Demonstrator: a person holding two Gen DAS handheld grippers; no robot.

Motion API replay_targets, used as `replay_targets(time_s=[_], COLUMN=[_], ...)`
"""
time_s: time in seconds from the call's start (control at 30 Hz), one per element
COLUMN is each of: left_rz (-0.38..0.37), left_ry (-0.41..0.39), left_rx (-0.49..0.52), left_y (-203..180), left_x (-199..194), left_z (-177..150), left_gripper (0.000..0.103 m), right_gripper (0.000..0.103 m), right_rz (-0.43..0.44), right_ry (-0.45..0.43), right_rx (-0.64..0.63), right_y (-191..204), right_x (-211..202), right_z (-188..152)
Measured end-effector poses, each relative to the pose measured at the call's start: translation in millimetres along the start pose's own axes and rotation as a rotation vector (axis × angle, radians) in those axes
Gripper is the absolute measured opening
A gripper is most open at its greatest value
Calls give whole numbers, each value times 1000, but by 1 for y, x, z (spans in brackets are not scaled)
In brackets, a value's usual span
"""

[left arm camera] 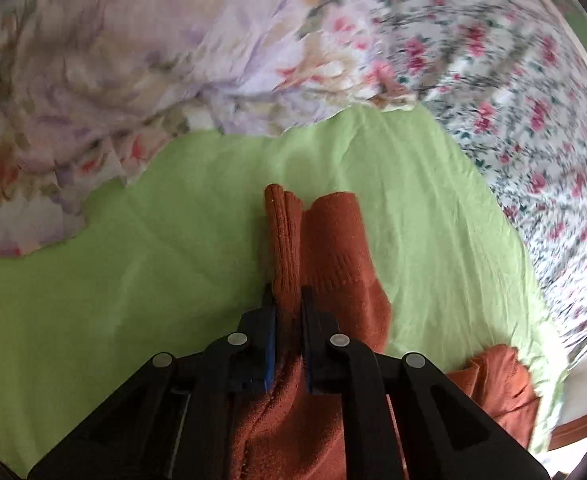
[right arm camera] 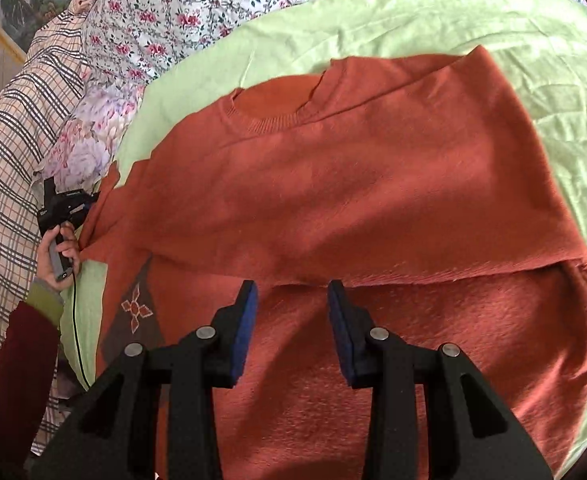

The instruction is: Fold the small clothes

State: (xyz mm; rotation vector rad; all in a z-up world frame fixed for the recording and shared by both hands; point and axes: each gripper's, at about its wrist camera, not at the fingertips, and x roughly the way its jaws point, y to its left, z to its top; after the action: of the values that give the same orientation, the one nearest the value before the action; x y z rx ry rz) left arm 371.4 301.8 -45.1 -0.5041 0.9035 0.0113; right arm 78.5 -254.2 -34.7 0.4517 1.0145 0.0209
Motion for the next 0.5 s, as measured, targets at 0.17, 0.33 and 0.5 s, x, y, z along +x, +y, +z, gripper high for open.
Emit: replay_targets(time_s=[0.17, 0.33, 0.5], left_rz=[-59, -191, -298], left_ry=[-78, -108, -95], left_rx=[45, 168, 312], left_y=[-36, -120, -218], left_x=[-36, -71, -78], left_z=[-23, -77, -150], left_gripper=[6, 6, 6], right_gripper=[38, 38, 38], right_rz=[17, 26, 32], right_ry=[-3, -34, -52], right_rx=[11, 24, 48], right_y=[0, -4, -11], right_x=[-4, -19, -30], right_z=[-6, -11, -17])
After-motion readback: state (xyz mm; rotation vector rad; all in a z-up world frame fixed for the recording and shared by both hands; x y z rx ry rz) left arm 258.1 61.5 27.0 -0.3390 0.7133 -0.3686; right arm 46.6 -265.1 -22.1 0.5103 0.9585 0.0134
